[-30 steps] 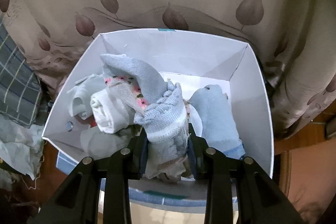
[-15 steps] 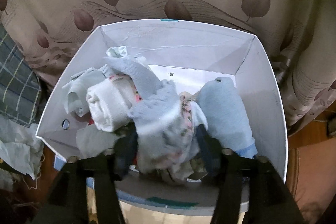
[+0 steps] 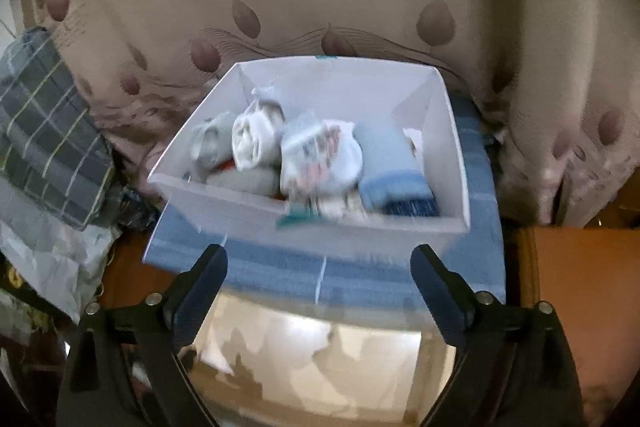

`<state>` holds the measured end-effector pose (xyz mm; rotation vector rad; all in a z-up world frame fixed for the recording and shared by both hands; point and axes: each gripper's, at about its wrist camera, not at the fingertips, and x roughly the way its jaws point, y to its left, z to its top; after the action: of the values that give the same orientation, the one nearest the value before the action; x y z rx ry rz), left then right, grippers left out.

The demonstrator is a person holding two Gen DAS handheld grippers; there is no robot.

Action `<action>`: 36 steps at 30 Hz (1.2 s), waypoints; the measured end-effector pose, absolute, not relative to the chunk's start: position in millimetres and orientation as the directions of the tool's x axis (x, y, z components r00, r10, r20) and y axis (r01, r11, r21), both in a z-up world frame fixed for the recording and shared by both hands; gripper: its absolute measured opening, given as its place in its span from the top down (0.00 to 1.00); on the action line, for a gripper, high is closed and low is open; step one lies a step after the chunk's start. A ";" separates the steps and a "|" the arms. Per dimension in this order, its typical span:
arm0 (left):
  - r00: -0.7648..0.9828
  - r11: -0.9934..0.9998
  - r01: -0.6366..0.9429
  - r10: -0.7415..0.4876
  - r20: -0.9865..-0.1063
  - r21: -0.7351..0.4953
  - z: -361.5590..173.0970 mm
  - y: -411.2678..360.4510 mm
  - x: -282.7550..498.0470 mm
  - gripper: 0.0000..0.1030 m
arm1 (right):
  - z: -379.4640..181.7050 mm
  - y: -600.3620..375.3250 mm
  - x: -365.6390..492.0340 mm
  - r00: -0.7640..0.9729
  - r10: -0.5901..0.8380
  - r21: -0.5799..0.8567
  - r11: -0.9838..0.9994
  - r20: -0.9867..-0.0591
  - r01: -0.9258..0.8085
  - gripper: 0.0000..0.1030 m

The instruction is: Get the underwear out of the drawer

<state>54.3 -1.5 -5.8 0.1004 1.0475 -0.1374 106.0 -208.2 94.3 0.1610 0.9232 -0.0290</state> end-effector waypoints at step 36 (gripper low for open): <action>0.534 0.966 0.248 -0.071 -0.843 0.076 -0.9 -24.0 8.0 0.47 | -57.8 -213.5 -25.0 0.460 -0.017 0.087 0.975 -0.888 0.204 0.09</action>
<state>8.0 -24.0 -0.8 0.1953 0.9915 -0.1917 -25.0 -213.5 -57.8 0.1913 1.0859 -0.1367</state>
